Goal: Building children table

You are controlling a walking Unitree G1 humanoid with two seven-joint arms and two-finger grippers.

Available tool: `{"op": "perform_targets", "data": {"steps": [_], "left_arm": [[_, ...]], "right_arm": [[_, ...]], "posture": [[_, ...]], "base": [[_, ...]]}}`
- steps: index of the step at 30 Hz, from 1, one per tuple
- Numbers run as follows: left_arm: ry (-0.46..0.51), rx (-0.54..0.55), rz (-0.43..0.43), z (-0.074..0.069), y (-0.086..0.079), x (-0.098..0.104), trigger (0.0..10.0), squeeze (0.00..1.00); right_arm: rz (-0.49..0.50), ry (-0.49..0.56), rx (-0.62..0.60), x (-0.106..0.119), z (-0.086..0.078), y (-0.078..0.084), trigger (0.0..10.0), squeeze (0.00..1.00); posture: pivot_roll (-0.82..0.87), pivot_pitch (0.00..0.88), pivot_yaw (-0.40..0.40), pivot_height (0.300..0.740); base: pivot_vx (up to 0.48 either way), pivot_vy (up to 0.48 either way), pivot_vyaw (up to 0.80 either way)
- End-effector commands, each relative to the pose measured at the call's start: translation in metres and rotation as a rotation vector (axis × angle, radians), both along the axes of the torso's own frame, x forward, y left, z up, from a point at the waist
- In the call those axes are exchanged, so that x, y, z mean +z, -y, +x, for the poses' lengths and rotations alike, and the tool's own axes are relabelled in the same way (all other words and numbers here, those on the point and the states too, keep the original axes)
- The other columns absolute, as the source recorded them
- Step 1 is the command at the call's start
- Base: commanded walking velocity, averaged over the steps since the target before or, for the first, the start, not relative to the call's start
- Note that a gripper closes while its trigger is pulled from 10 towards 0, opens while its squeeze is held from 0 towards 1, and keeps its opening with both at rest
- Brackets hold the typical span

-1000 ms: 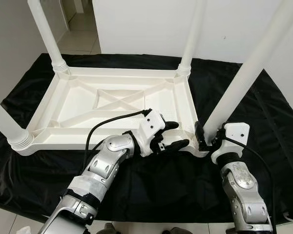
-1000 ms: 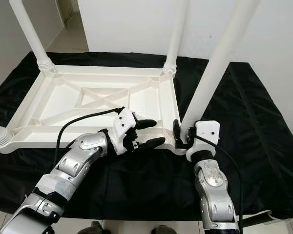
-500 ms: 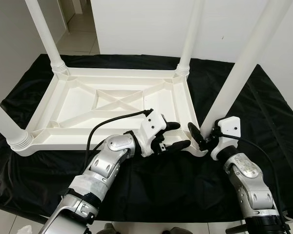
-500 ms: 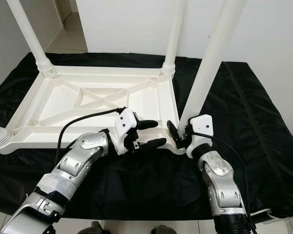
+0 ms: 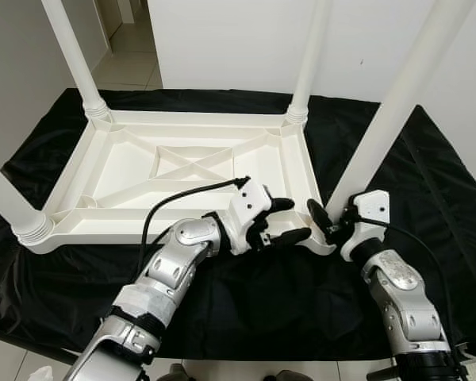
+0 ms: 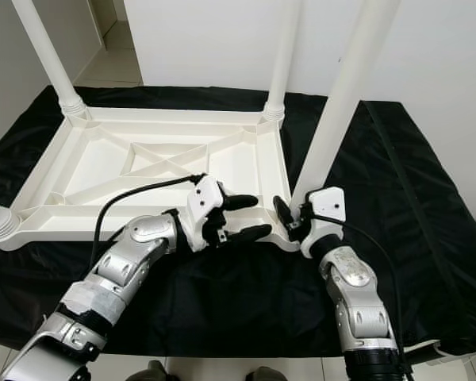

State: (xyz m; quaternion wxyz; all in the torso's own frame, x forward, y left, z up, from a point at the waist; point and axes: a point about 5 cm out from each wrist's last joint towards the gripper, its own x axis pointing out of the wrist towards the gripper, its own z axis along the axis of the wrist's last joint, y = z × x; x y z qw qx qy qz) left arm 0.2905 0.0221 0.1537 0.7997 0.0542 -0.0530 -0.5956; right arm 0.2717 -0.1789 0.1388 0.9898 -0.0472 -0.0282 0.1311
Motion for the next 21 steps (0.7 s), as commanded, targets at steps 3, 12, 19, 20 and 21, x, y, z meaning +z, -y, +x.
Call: {"op": "perform_targets", "data": {"steps": [3,12,19,20,21], "left_arm": [[-0.004,-0.013,0.009,-0.001,0.0,-0.001,10.0,0.0],[-0.008,-0.017,0.008,-0.002,0.001,-0.002,10.0,0.0],[-0.011,0.006,0.009,0.0,-0.004,-0.002,10.0,0.0],[-0.011,0.006,0.009,0.0,-0.004,-0.002,10.0,0.0],[-0.013,0.008,0.008,-0.001,-0.005,-0.003,10.0,0.0]], "right_arm": [[0.033,-0.009,-0.201,-0.003,0.0,-0.001,10.0,0.0],[0.079,-0.042,-0.486,-0.016,-0.007,-0.01,10.0,0.0],[0.203,-0.039,-0.604,-0.016,-0.01,-0.027,10.0,0.0],[0.203,-0.039,-0.604,-0.016,-0.01,-0.027,10.0,0.0],[0.207,-0.023,-0.609,-0.013,-0.009,-0.025,10.0,0.0]], "posture": [[-0.05,0.0,0.012,0.74],[-0.05,0.0,0.004,0.74],[-0.04,0.0,-0.009,0.74],[-0.04,0.0,-0.009,0.74],[-0.04,0.0,-0.012,0.74]], "base": [[0.0,0.0,0.0],[0.0,0.0,0.0],[0.0,0.0,0.0],[0.0,0.0,0.0],[0.0,0.0,0.0]]}}
